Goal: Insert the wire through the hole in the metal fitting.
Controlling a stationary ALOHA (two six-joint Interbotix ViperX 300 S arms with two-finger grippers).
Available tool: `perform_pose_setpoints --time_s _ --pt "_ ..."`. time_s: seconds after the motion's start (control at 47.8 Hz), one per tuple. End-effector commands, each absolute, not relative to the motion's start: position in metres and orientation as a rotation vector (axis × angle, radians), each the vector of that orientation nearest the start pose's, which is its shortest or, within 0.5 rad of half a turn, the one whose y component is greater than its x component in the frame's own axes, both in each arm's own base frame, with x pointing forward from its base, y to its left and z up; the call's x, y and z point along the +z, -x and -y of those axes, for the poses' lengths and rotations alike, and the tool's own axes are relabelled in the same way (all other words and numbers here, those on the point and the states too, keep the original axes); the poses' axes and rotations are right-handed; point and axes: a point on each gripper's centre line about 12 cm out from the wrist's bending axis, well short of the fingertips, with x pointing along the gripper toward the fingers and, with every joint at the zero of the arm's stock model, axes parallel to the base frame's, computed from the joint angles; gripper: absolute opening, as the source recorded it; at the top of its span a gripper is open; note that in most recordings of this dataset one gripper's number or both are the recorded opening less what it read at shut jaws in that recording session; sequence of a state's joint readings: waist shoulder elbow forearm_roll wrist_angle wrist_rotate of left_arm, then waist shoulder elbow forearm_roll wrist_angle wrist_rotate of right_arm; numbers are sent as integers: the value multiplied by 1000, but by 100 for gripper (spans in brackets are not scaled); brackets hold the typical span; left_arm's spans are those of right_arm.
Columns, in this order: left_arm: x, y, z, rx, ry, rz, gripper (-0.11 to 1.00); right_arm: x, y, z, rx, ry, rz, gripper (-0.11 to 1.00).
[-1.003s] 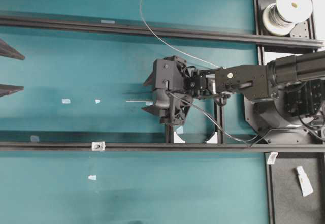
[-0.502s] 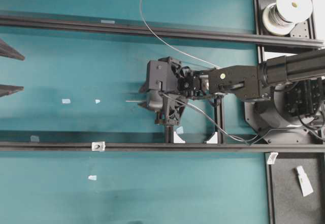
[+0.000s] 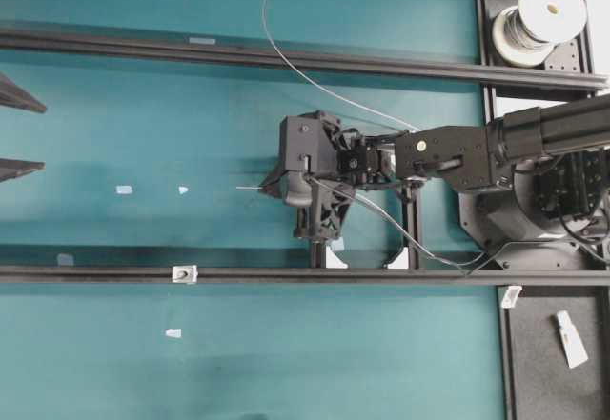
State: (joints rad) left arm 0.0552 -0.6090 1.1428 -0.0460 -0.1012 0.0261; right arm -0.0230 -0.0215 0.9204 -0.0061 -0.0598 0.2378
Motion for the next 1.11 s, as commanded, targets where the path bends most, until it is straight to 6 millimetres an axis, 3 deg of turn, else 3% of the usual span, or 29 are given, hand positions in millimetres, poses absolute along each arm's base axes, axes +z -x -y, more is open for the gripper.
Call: perform_pose_setpoints --time_s 0.0,0.188,0.439,1.087 --pt "209 -244 -14 64 29 -414 65 111 -320 9 -119 -225 -814 0" --pt "208 -244 -14 64 29 -415 65 118 -321 10 -119 -226 -797 0" --pt "205 -240 -10 48 28 -421 65 144 -320 10 -114 -228 -744 0" --pt "208 -241 21 -70 45 -417 65 188 -335 -2 -80 -214 -750 0"
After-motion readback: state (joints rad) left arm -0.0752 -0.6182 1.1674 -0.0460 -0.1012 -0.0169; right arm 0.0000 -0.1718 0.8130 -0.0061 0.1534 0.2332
